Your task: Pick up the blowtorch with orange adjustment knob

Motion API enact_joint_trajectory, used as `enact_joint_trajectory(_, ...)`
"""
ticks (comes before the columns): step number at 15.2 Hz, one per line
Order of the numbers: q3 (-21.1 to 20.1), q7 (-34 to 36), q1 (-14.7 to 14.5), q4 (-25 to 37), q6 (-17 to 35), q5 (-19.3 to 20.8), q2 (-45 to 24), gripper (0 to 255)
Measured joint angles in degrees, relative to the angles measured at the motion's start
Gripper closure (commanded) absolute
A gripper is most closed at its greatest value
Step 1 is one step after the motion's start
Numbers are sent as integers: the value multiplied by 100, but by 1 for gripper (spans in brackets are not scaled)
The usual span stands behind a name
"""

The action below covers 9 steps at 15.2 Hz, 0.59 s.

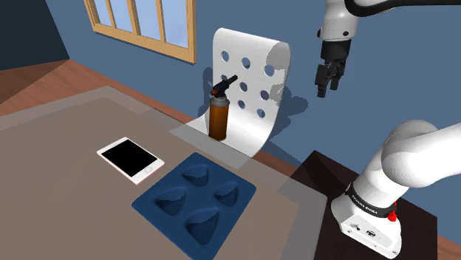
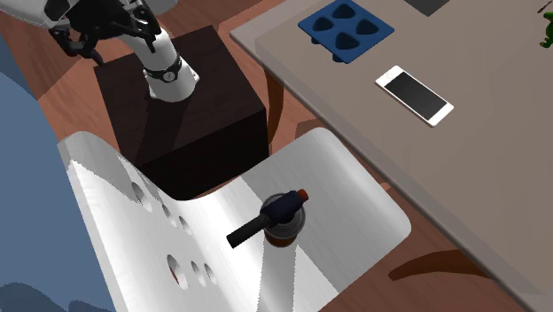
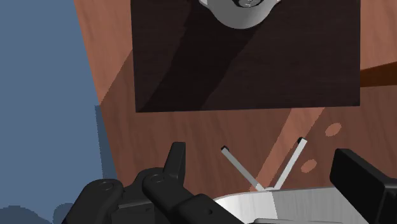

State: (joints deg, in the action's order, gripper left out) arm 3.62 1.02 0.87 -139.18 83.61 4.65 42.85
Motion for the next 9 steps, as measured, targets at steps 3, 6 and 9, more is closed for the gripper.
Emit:
enact_joint_trajectory(3,-173,365,17,3,133,-156,-88,0)
enact_joint_trajectory(6,-517,1189,81,97,496,-443,-421,0)
enact_joint_trajectory(9,-919,2120,136,209,871,-725,-758,0)
